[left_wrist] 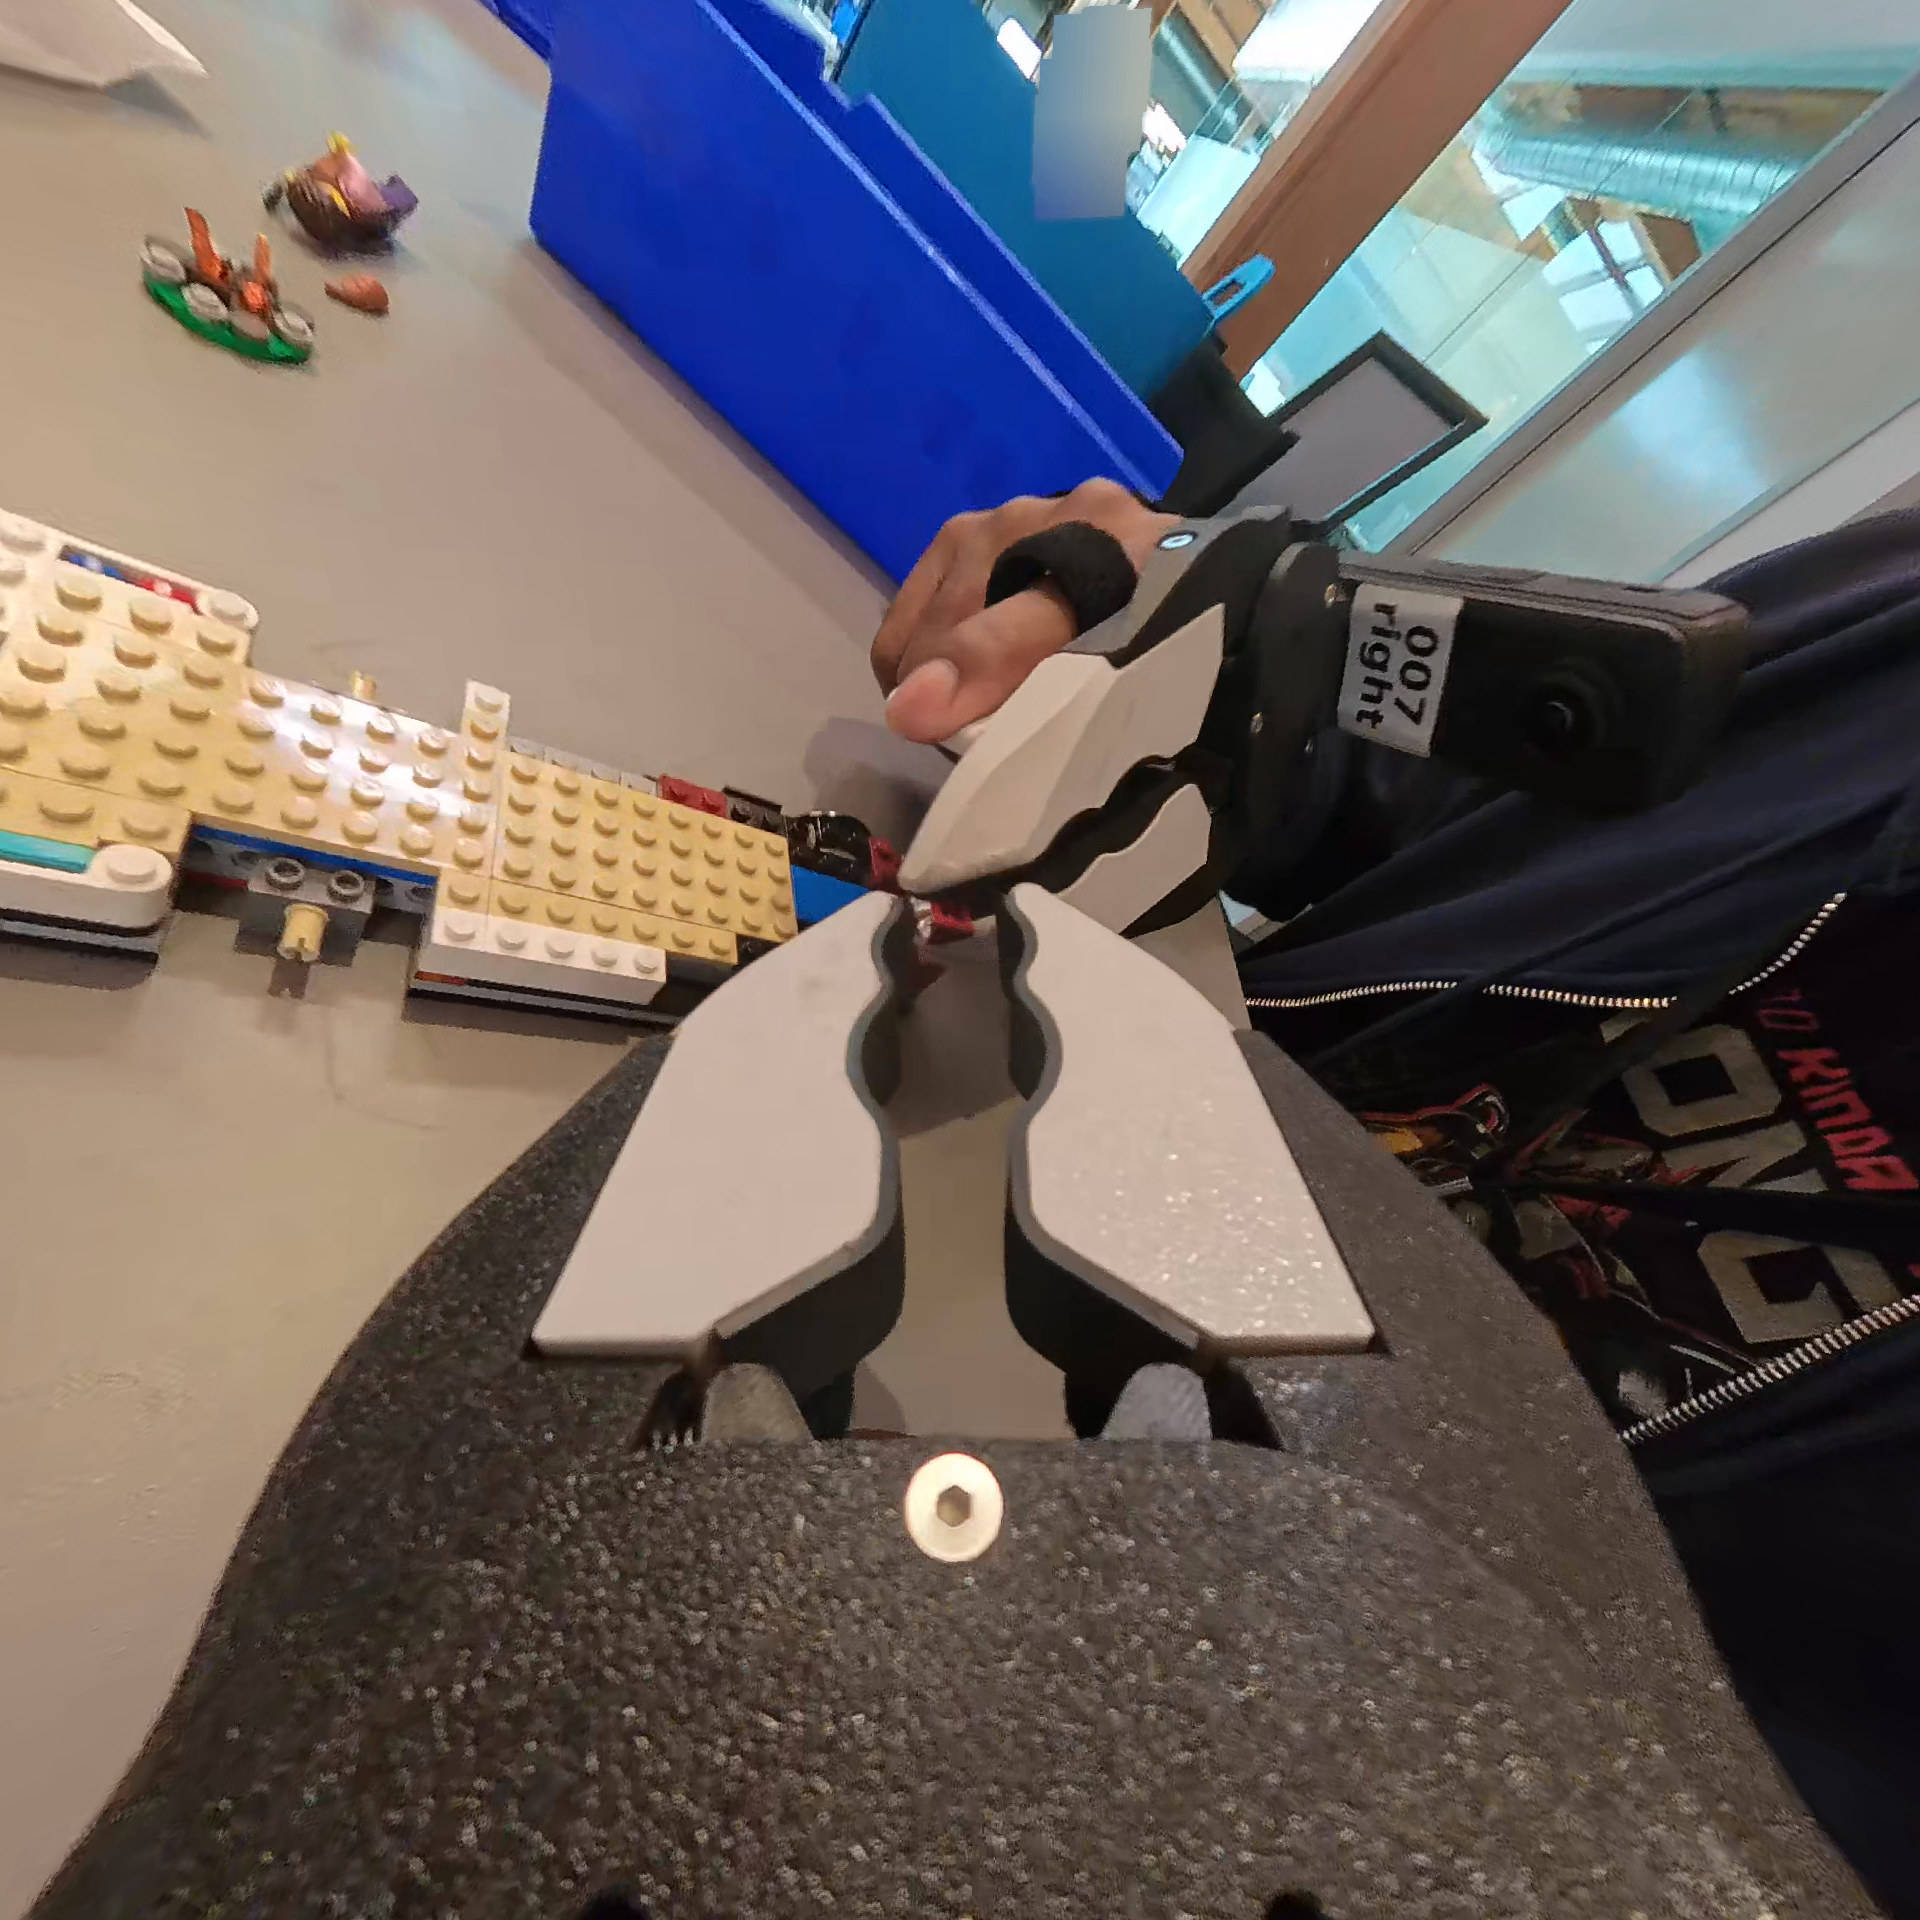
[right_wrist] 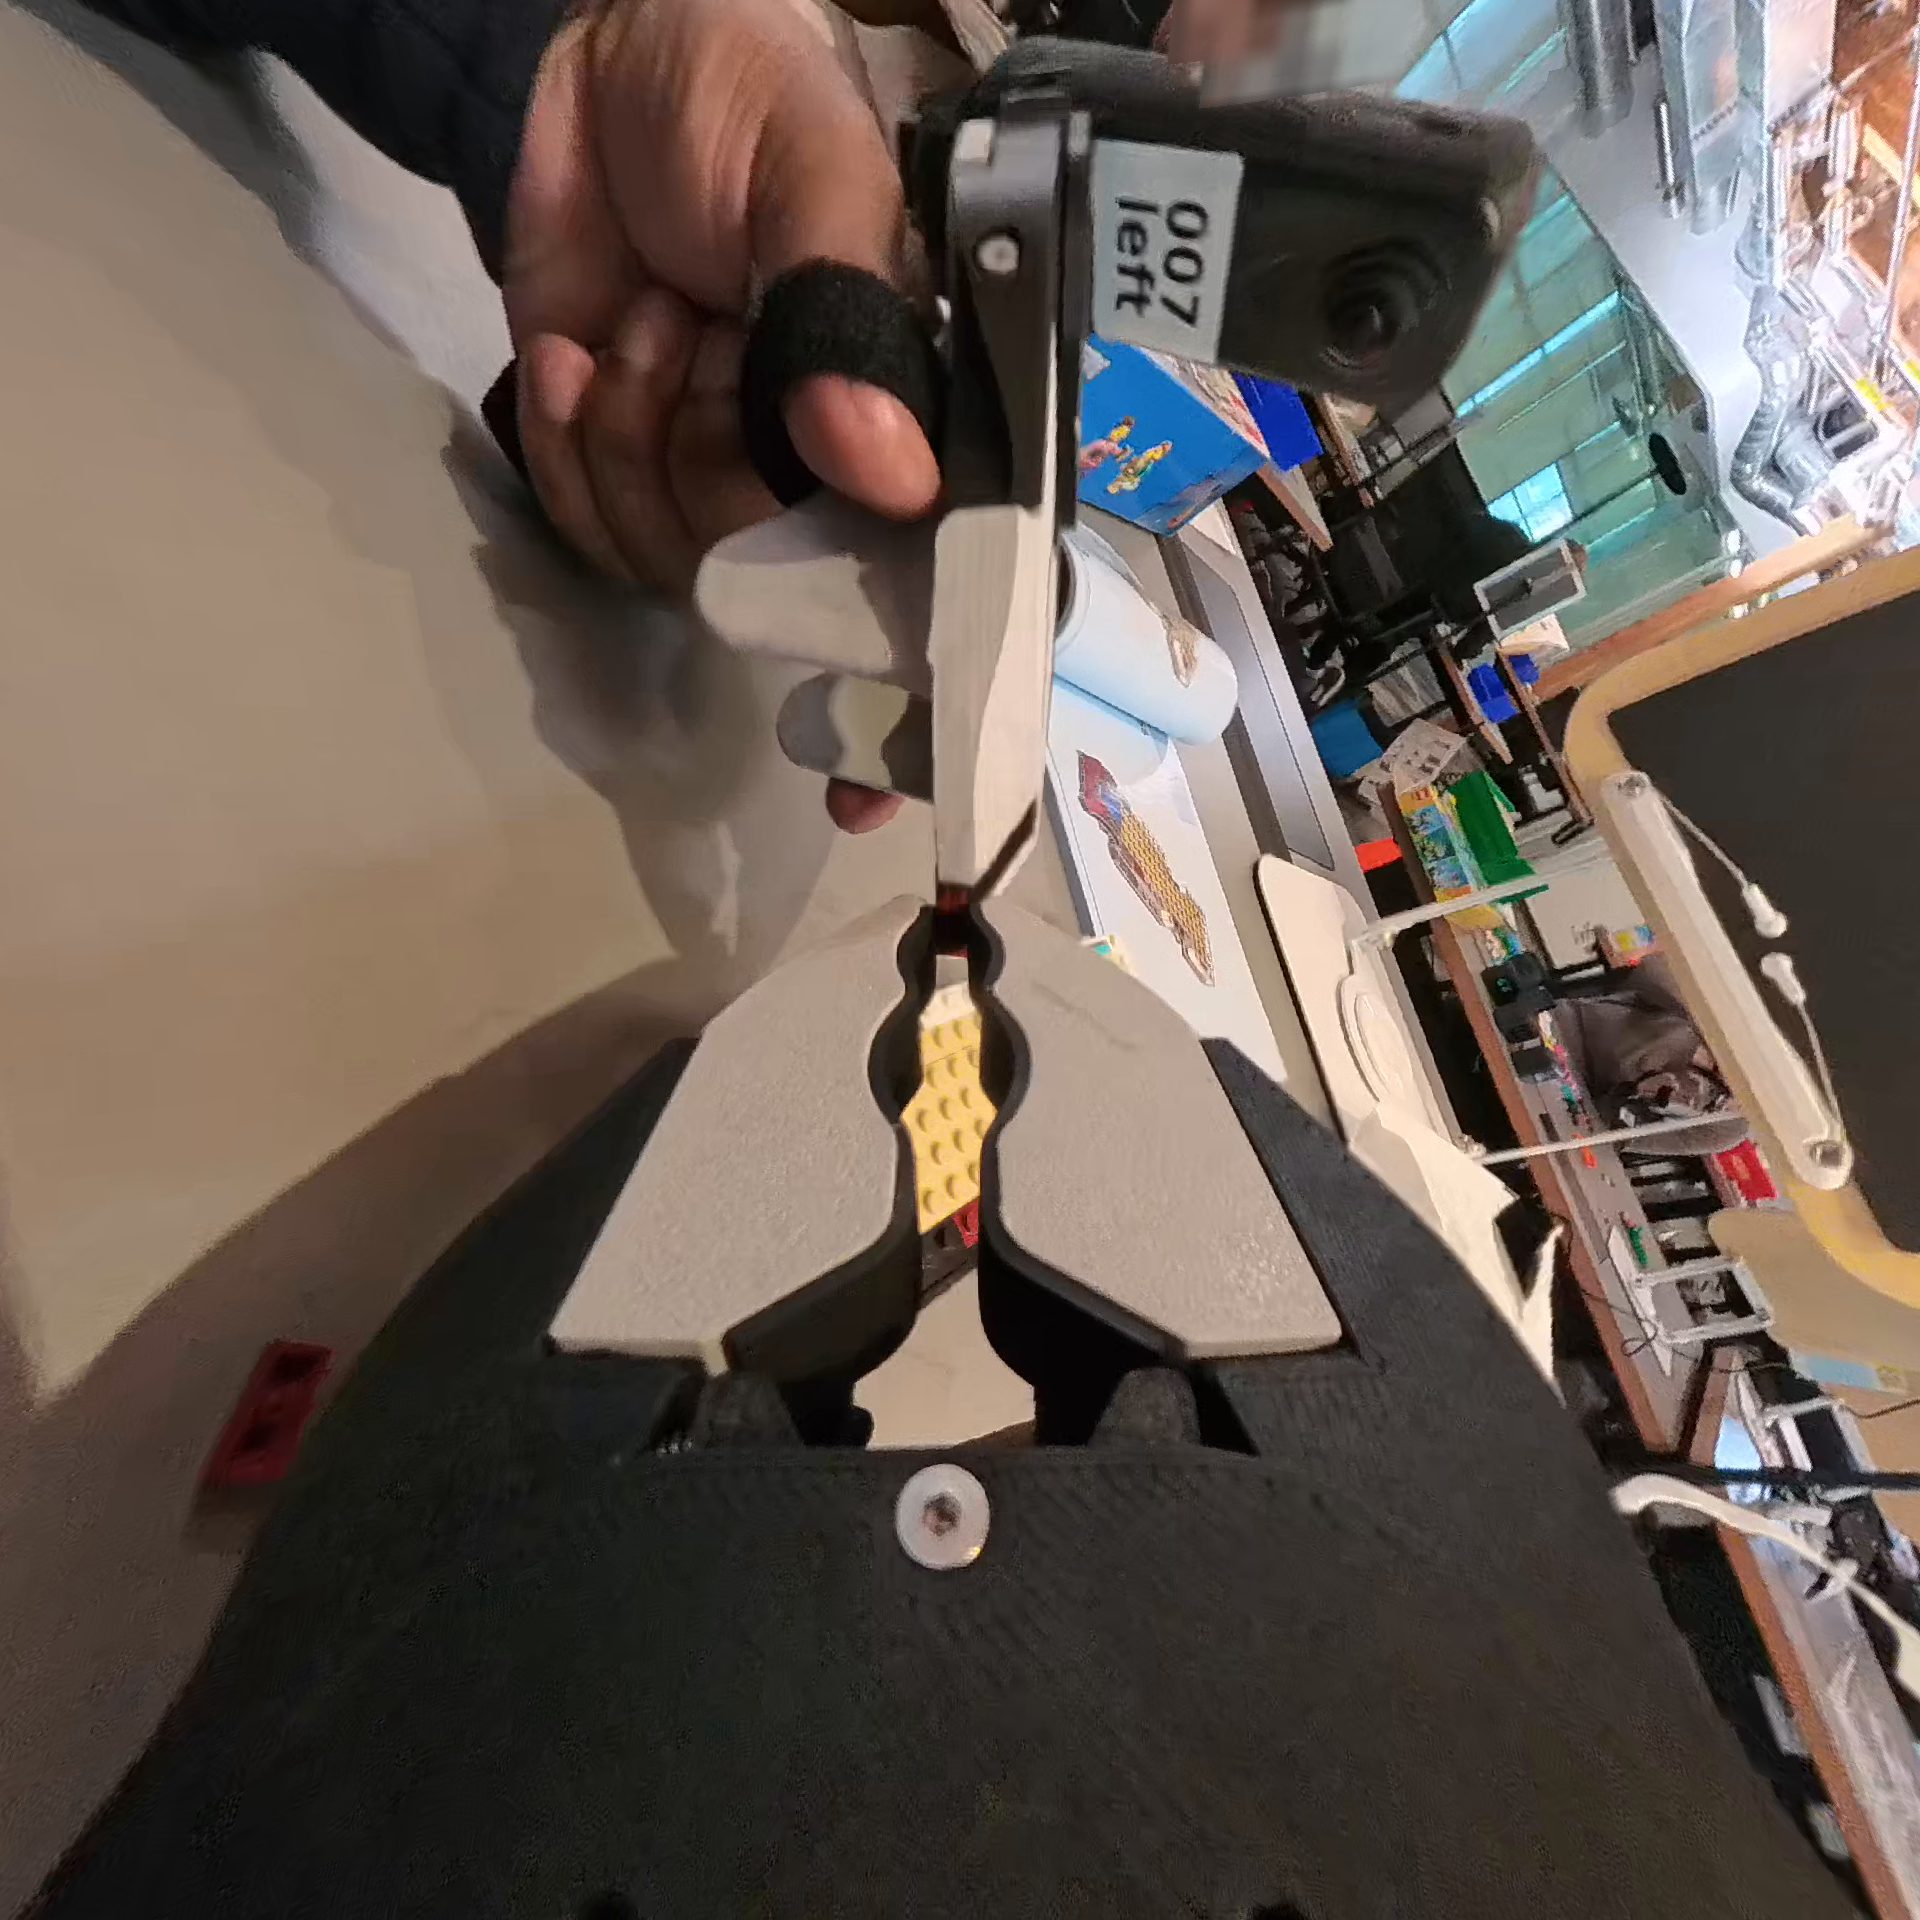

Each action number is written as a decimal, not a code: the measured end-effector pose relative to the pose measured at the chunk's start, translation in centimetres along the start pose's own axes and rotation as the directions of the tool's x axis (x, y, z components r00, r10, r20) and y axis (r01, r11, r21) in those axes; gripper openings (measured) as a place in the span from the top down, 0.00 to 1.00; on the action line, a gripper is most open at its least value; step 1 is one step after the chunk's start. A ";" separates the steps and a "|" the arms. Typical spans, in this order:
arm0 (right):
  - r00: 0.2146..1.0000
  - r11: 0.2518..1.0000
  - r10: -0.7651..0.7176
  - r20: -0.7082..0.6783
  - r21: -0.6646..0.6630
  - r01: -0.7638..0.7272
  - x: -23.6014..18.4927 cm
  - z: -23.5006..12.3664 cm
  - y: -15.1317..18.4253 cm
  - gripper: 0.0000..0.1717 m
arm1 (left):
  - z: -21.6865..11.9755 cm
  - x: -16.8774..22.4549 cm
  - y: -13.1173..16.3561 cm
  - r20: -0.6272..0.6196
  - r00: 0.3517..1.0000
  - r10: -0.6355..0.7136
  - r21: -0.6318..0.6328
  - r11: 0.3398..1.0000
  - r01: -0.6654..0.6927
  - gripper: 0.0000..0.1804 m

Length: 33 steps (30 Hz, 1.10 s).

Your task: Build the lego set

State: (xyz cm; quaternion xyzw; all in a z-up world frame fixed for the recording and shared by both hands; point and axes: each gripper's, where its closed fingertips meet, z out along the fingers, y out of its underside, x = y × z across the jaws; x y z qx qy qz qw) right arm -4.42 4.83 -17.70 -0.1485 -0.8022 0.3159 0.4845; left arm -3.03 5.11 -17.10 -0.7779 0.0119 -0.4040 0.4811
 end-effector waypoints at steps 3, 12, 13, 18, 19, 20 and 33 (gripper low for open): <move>0.994 0.994 0.109 -0.013 -0.005 -0.109 0.9 0.0 0.4 0.97 | -0.8 0.1 -1.0 0.010 0.997 0.077 0.052 0.996 -0.078 0.89; 0.926 0.925 0.376 0.026 0.048 -0.377 2.2 -0.3 0.3 0.97 | -0.9 0.6 -1.7 0.146 0.912 0.385 0.058 0.916 -0.396 0.92; 0.923 0.921 0.384 0.033 0.050 -0.386 2.1 -0.3 0.2 0.97 | -0.8 0.6 -1.6 0.146 0.907 0.396 0.056 0.912 -0.407 0.93; 0.902 0.899 0.425 0.080 0.076 -0.431 1.8 -0.5 -0.5 0.97 | -0.5 0.4 -1.5 0.174 0.891 0.420 0.040 0.901 -0.432 0.93; 0.896 0.892 0.436 0.089 0.086 -0.443 1.8 -0.6 -0.7 0.97 | -0.4 0.4 -1.3 0.168 0.890 0.423 0.035 0.900 -0.434 0.93; 0.889 0.886 0.446 0.098 0.094 -0.455 1.8 -0.6 -0.8 0.97 | -0.4 0.4 -1.3 0.168 0.889 0.425 0.034 0.899 -0.436 0.93; 0.808 0.779 0.539 0.238 0.223 -0.585 2.0 -1.7 -3.0 0.97 | -0.9 2.9 -2.4 0.041 0.907 0.420 0.204 0.885 -0.419 0.98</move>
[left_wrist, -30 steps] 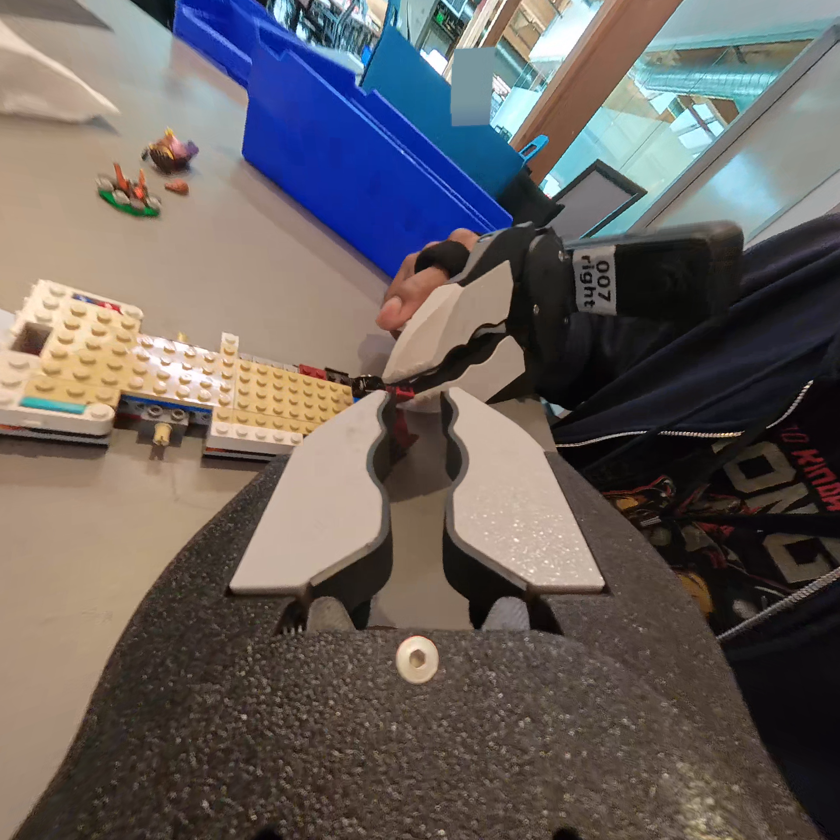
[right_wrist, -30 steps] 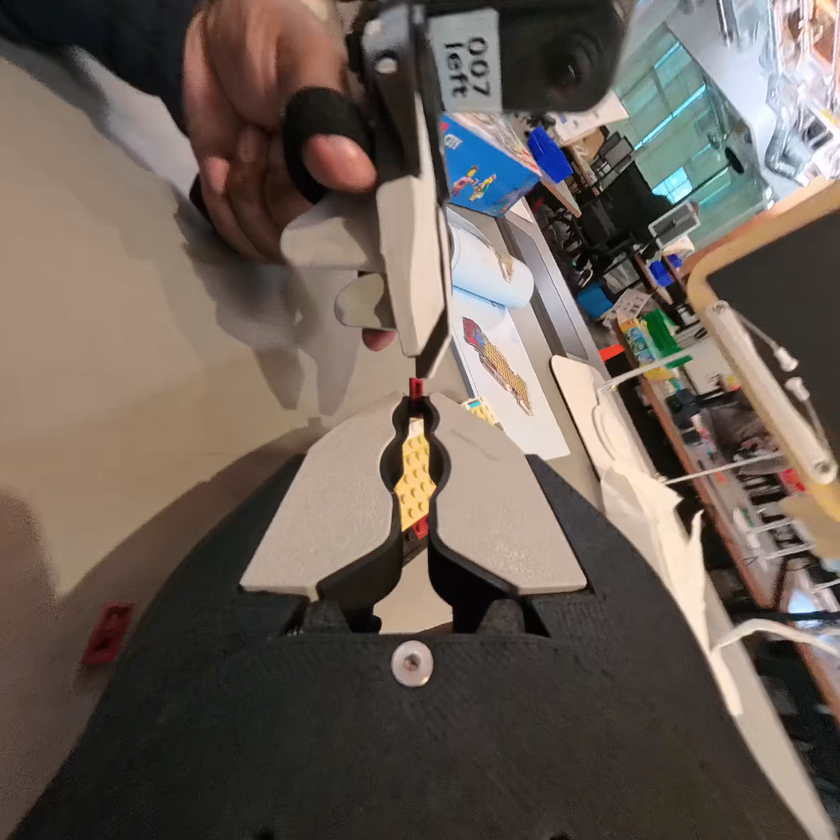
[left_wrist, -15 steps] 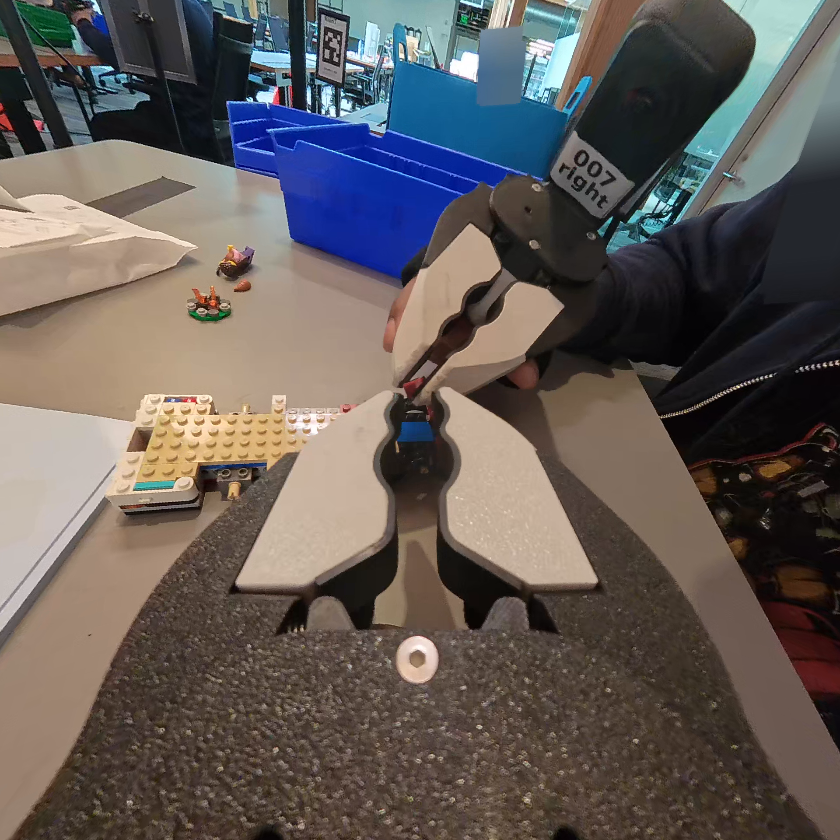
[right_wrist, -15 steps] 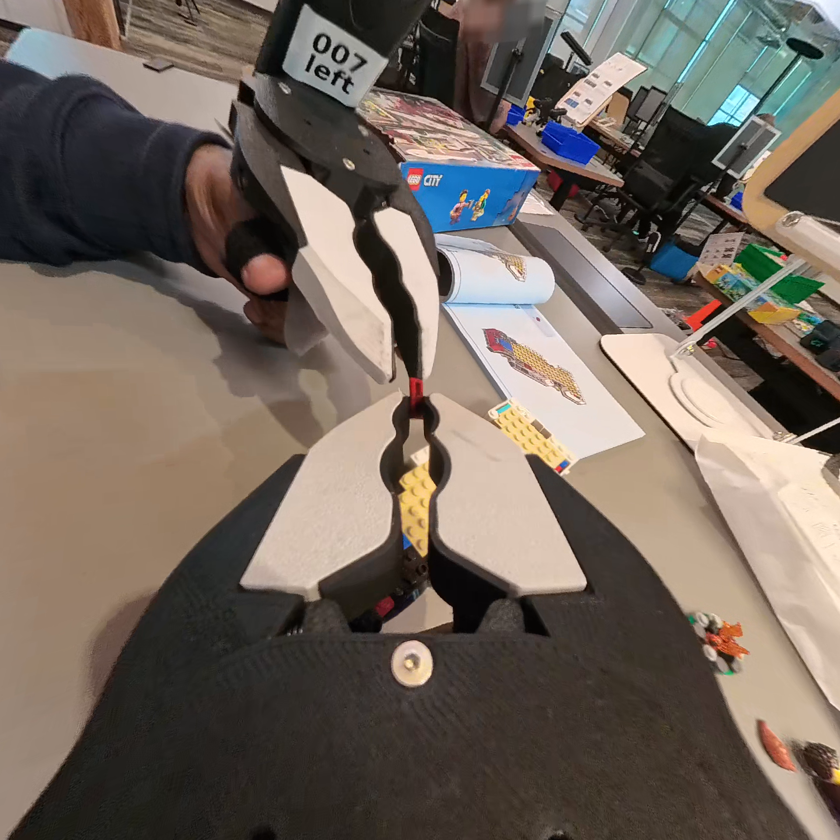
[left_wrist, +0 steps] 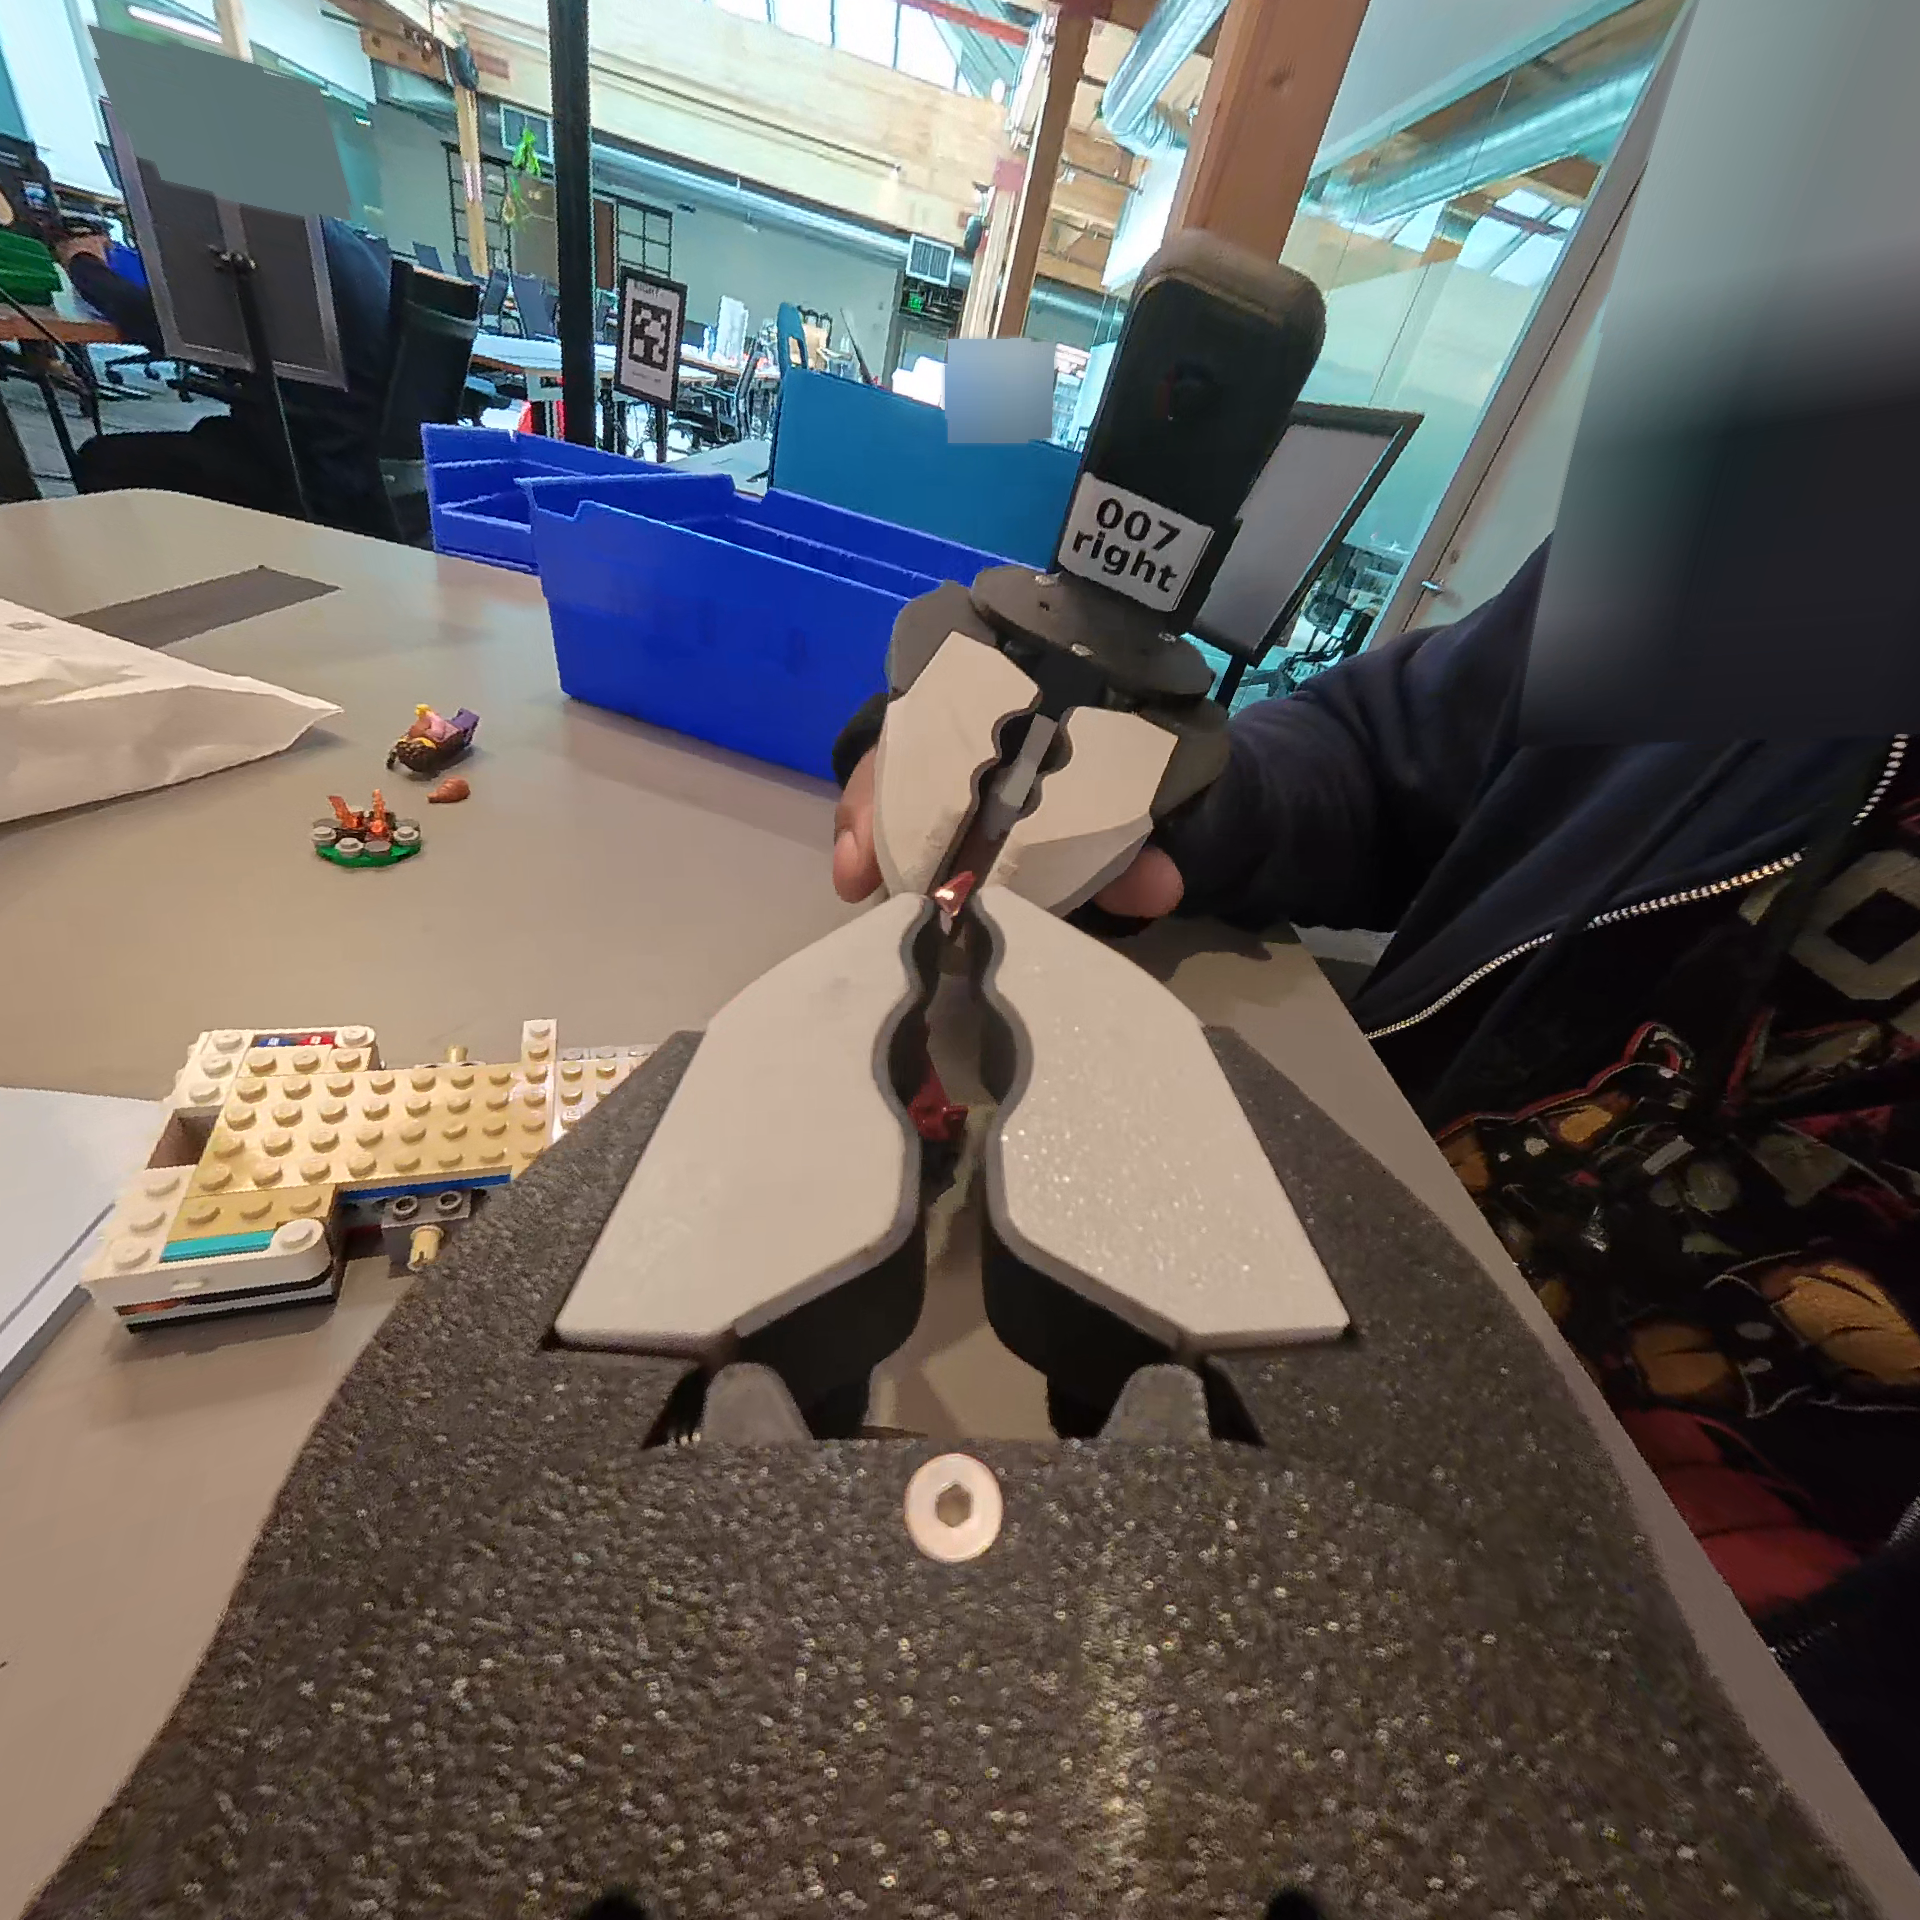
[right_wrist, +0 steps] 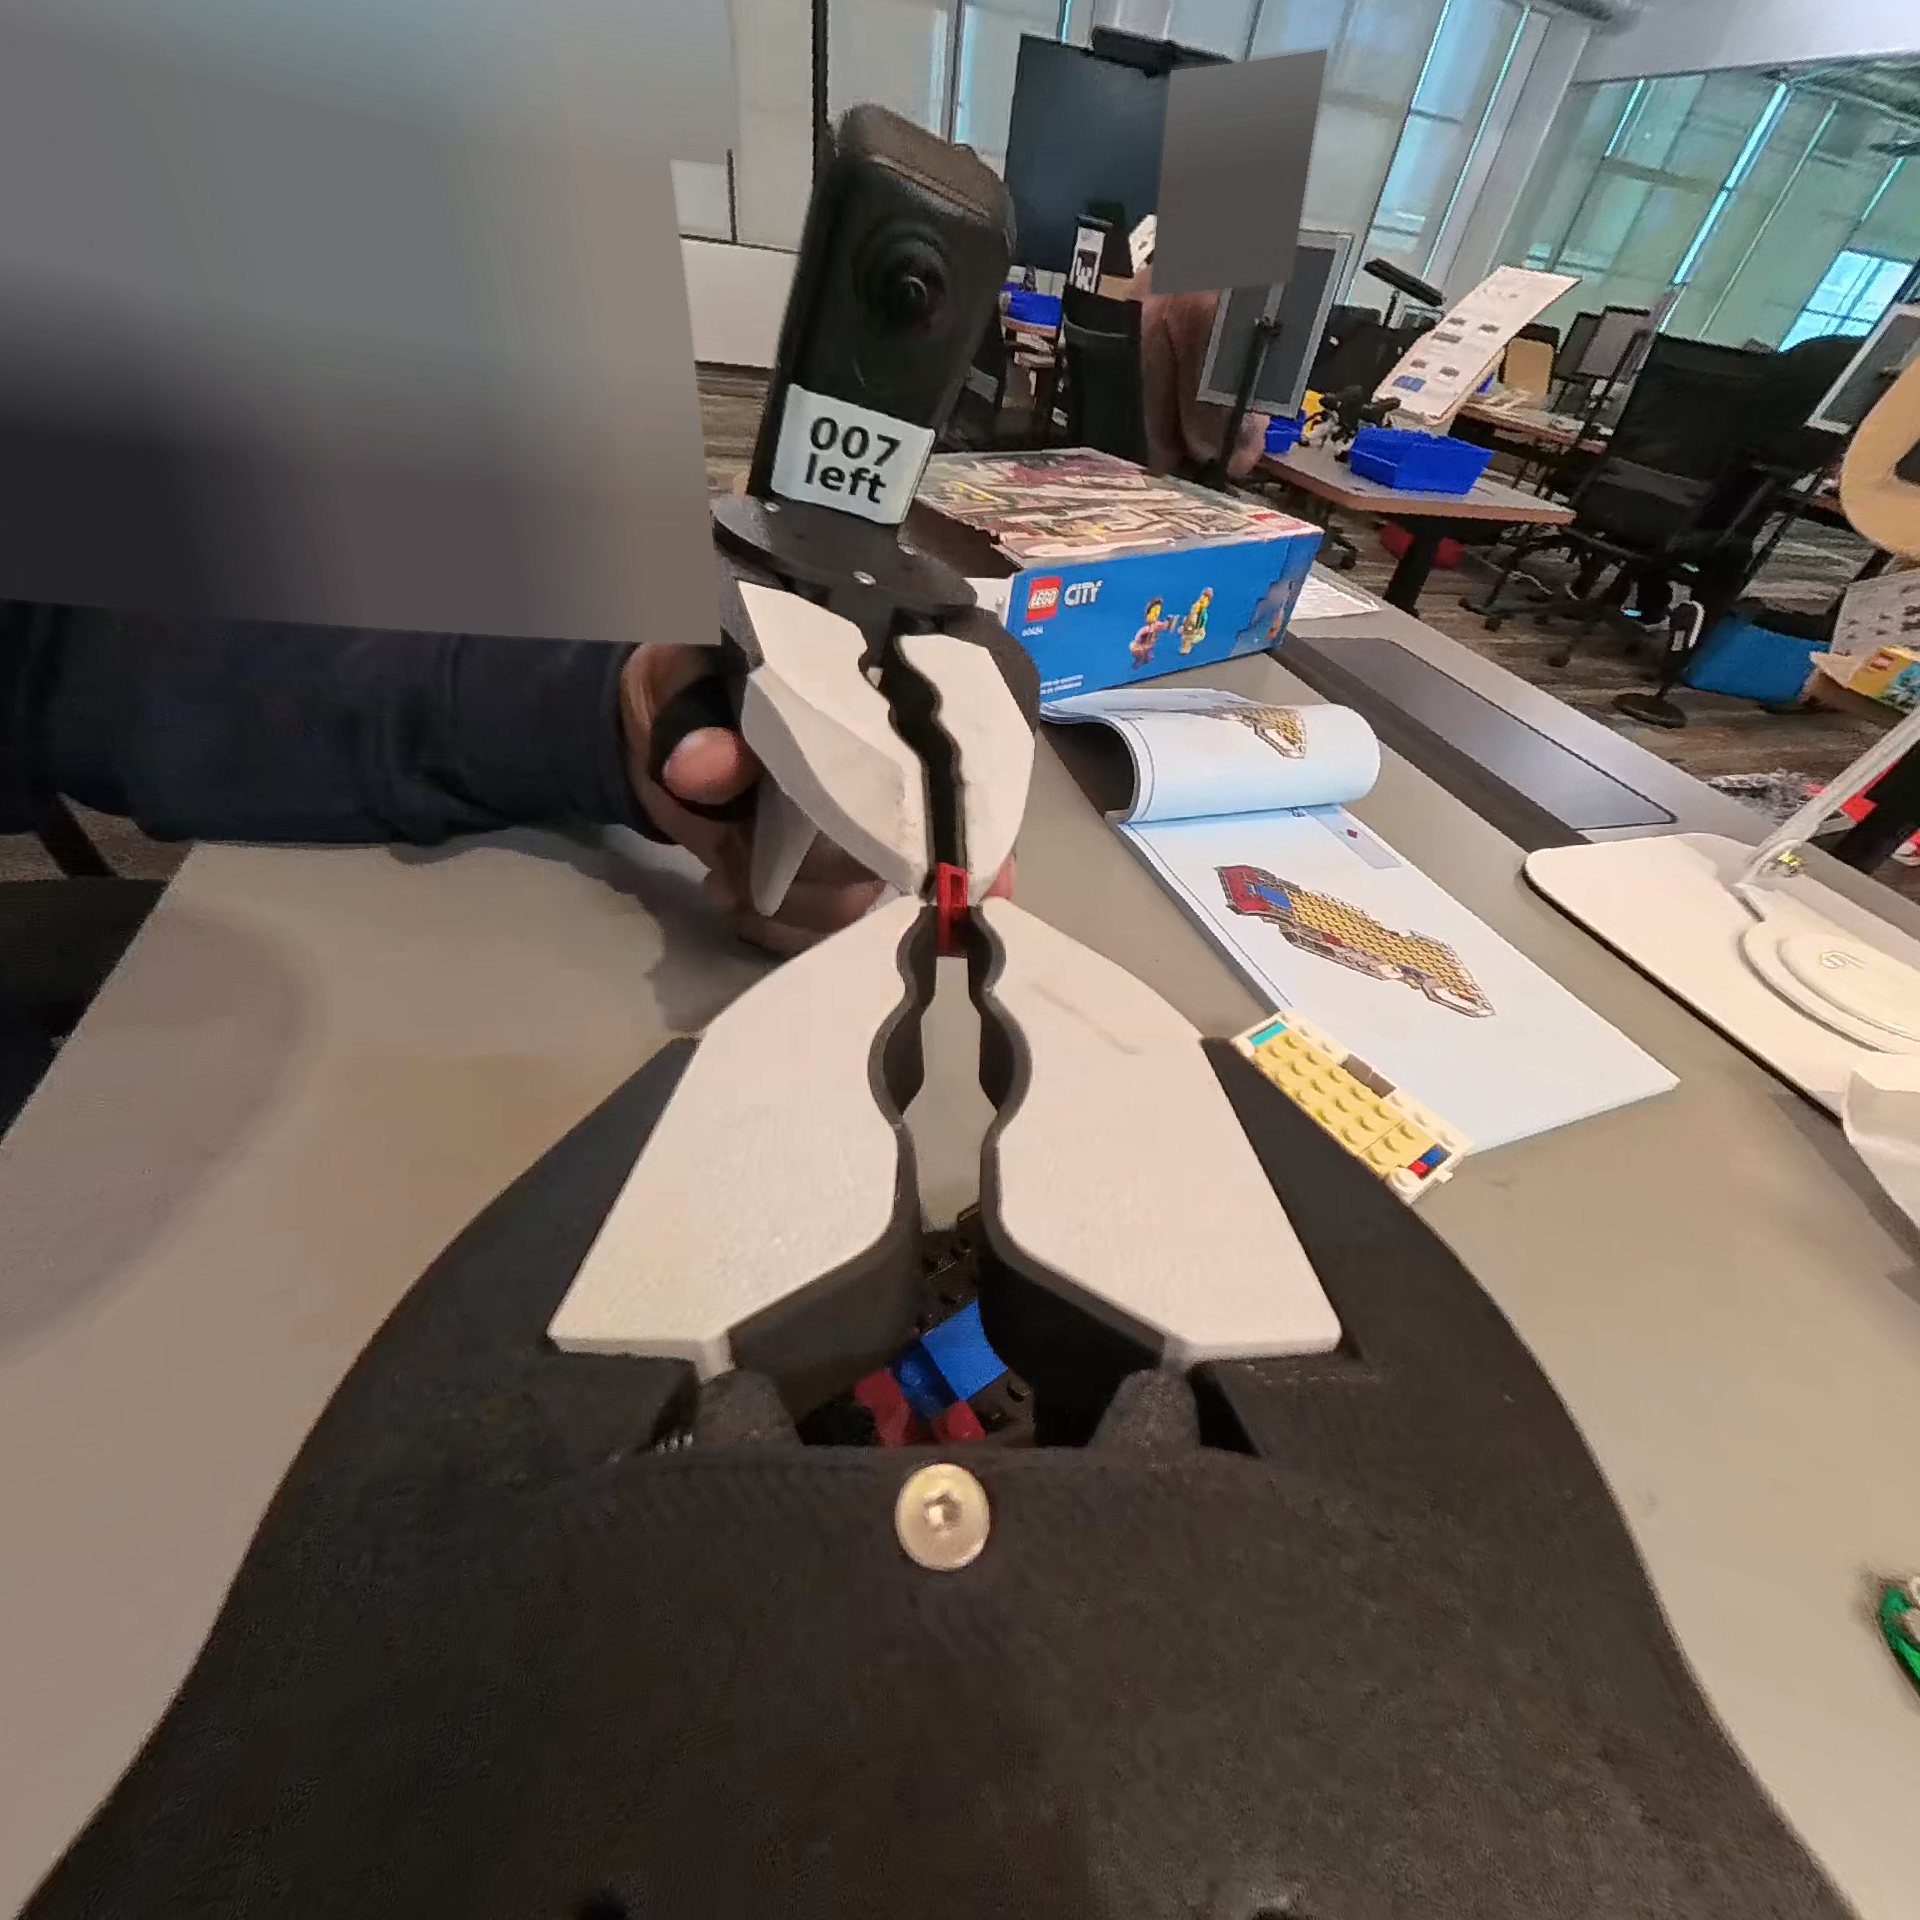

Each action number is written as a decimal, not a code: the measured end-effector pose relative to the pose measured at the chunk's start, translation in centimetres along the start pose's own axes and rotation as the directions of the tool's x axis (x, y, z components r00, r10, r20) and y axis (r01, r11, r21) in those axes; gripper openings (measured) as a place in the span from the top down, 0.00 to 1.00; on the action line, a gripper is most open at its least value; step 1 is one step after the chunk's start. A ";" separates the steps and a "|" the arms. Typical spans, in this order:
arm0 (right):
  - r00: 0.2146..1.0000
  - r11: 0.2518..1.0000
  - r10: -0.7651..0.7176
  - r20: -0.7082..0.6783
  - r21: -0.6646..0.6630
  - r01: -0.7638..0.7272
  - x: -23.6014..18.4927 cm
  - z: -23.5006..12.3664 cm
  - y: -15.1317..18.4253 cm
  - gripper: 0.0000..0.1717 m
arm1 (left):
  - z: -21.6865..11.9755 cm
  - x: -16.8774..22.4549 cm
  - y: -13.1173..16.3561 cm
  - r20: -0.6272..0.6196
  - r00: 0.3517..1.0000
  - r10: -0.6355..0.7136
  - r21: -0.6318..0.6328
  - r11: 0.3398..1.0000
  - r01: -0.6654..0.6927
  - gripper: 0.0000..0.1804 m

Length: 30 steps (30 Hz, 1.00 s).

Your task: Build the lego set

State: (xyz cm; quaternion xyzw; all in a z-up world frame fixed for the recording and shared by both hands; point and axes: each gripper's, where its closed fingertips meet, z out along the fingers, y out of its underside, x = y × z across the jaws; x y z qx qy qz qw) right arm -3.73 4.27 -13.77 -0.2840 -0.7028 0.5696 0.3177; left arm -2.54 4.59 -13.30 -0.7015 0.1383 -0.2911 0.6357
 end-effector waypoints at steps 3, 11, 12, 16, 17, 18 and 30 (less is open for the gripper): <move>0.999 0.999 -0.032 -0.007 -0.009 0.032 -0.1 0.1 0.1 0.97 | 0.1 0.0 0.2 -0.005 1.000 -0.008 -0.013 1.000 0.008 0.97; 0.985 0.985 -0.160 -0.059 -0.079 0.155 0.0 0.3 0.8 0.97 | 0.0 -0.4 0.9 0.039 0.998 0.052 -0.077 0.996 -0.049 0.98; 0.982 0.981 -0.178 -0.066 -0.091 0.171 0.0 0.3 0.9 0.97 | 0.0 -0.4 1.0 0.042 0.998 0.055 -0.085 0.995 -0.051 0.98; 0.972 0.969 -0.220 -0.087 -0.132 0.207 0.2 0.4 1.3 0.97 | 0.1 -0.6 1.3 0.051 0.998 0.045 -0.100 0.994 -0.040 0.98; 0.971 0.968 -0.219 -0.092 -0.142 0.205 0.2 0.4 1.4 0.97 | 0.1 -0.7 1.3 0.052 0.998 0.043 -0.104 0.994 -0.038 0.98; 0.972 0.968 -0.213 -0.097 -0.154 0.197 0.2 0.4 1.5 0.97 | 0.1 -0.7 1.4 0.053 0.998 0.044 -0.109 0.993 -0.038 0.98; 0.966 0.982 0.025 -0.259 -0.173 -0.072 -2.1 -2.6 2.9 0.97 | 0.9 0.3 3.2 0.031 0.981 0.192 -0.238 0.955 -0.179 0.92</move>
